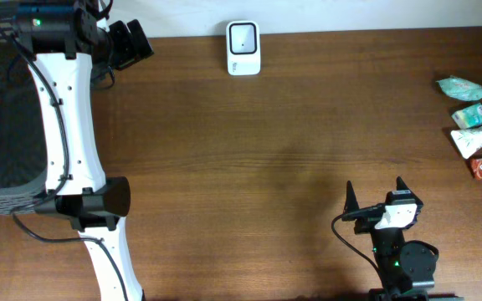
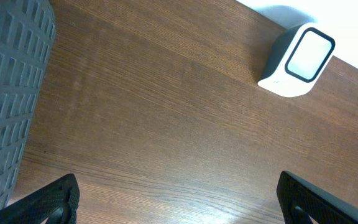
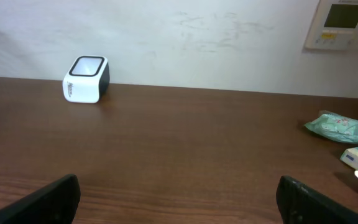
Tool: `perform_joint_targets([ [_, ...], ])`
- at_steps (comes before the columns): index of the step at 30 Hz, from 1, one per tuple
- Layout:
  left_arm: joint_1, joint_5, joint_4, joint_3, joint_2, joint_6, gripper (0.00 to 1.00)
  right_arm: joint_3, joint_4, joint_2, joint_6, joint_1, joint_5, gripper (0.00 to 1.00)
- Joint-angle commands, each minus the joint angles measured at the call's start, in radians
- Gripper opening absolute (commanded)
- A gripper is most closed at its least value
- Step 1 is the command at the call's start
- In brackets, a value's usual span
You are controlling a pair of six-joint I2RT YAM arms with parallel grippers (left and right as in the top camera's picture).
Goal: Scan the item barcode
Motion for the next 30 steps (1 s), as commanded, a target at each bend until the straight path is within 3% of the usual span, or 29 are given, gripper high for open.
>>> perform_joint_targets([
  [1,-0.001,0.003,-0.001,0.010,-0.006,0.012,0.99,-0.009,-0.003,-0.011,0.013,-0.007,0.006,0.99],
  [30,-0.001,0.003,-0.001,0.010,-0.006,0.012,0.99,-0.009,-0.001,-0.011,0.038,-0.007,0.005,0.99],
])
